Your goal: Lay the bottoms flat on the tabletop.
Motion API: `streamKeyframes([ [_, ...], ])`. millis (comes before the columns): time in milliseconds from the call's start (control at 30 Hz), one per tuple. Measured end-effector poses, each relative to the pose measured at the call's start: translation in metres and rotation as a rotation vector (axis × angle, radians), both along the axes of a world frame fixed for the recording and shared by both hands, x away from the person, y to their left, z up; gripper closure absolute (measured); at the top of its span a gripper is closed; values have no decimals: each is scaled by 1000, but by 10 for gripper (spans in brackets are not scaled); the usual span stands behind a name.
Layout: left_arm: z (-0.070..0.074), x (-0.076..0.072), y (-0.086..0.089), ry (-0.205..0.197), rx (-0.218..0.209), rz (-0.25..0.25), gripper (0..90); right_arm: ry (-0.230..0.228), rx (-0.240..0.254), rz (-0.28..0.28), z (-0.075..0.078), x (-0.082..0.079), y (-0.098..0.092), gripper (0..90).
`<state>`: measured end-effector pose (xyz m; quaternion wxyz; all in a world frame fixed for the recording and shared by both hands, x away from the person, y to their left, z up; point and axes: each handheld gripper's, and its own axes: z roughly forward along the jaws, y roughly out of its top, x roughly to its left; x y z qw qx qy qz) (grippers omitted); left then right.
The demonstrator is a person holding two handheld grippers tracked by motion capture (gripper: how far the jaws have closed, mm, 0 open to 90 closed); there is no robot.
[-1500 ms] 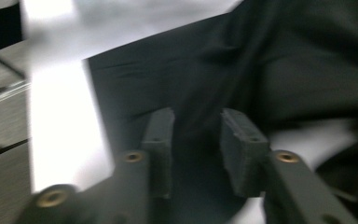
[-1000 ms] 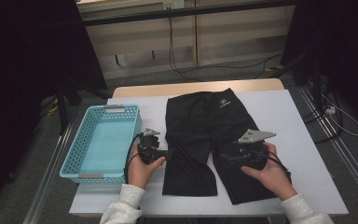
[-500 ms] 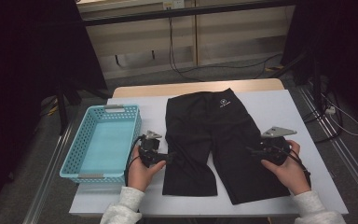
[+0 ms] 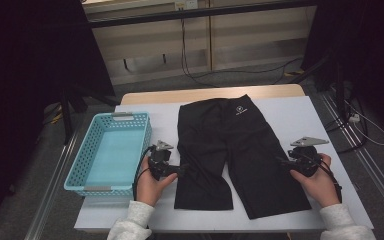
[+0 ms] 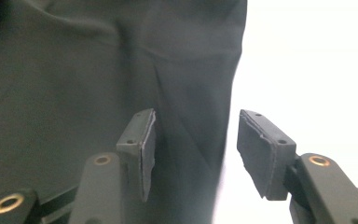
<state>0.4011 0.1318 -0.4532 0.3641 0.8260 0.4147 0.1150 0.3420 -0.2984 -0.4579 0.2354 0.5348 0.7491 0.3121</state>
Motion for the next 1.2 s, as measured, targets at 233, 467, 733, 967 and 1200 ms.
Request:
streamKeyframes([
  [233,0,-1,0,1,-1,-3,153,24,23,-14,-4,1,-3,544],
  [467,3,-2,1,-5,-3,-5,153,23,27,10,-3,0,-2,748],
  [733,2,-3,0,-9,7,-8,153,42,70,36,-3,-2,-4,894],
  [967,1,-3,-1,-3,9,-16,153,51,105,33,-3,-6,-11,898],
  [1200,3,-4,-1,-3,-4,-9,153,54,115,31,-3,-14,-19,897],
])
